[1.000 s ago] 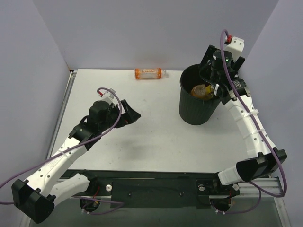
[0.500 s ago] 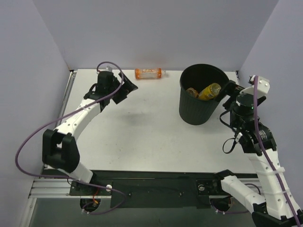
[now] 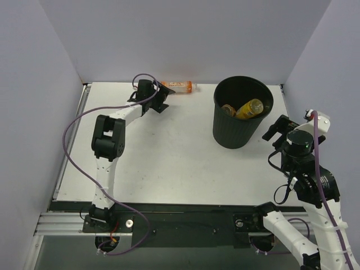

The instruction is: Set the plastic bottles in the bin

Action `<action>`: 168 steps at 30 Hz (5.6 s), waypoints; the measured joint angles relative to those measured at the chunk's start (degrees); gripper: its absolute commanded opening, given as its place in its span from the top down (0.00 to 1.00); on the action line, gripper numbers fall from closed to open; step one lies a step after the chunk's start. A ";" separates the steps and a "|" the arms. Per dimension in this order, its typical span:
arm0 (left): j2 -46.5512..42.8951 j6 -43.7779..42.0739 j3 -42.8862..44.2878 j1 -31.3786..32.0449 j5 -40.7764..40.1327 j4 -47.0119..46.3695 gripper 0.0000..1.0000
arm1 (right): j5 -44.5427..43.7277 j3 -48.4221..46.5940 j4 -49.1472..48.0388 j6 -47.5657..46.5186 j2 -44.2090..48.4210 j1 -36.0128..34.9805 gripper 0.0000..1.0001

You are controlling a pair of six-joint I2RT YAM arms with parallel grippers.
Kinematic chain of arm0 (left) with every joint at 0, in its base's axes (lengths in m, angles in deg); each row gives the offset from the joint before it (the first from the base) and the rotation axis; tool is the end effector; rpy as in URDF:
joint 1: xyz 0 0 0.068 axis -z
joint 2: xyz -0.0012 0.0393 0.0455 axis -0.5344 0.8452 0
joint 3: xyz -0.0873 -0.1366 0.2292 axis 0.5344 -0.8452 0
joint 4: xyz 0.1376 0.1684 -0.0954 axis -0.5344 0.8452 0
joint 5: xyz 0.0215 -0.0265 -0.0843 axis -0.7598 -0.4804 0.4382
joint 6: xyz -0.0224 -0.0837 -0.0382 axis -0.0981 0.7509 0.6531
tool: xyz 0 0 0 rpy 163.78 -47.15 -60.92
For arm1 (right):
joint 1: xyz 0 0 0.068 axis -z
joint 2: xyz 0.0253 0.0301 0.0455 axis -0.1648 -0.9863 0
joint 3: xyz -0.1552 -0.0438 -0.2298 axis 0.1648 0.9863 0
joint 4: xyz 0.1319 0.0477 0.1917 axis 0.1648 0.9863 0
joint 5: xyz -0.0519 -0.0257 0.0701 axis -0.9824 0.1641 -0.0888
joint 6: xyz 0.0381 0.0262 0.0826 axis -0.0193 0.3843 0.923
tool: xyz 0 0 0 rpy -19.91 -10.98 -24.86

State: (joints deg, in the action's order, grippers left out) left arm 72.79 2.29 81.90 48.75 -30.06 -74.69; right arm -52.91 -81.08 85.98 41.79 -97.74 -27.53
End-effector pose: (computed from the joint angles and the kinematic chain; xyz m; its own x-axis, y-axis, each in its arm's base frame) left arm 0.5195 -0.1739 0.1762 -0.6013 -0.7844 -0.1525 -0.3373 0.4222 -0.8414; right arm 0.1374 -0.0015 0.4183 -0.0193 0.3821 -0.9239 0.2497 0.8966 0.3657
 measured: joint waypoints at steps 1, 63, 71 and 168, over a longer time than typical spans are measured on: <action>1.90 0.92 2.29 -0.09 -0.07 -0.59 0.03 | -0.22 0.00 0.61 0.02 -0.26 -0.02 0.13; 17.49 31.61 13.38 -0.39 -16.24 -9.25 0.65 | -3.43 -6.14 4.50 -1.01 -13.33 -0.04 0.14; -2.19 25.55 -14.36 -0.92 -15.63 -11.37 0.72 | -1.79 -5.07 4.15 -0.13 -8.94 -3.87 0.13; -72.28 -36.13 -44.35 -7.93 15.63 30.80 0.03 | 3.06 -21.94 -24.76 -22.01 -47.04 -3.67 0.10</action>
State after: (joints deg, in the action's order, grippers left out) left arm 0.51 -33.84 37.55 40.82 -14.43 -43.90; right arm -49.85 -103.02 61.22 19.78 -144.78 -31.20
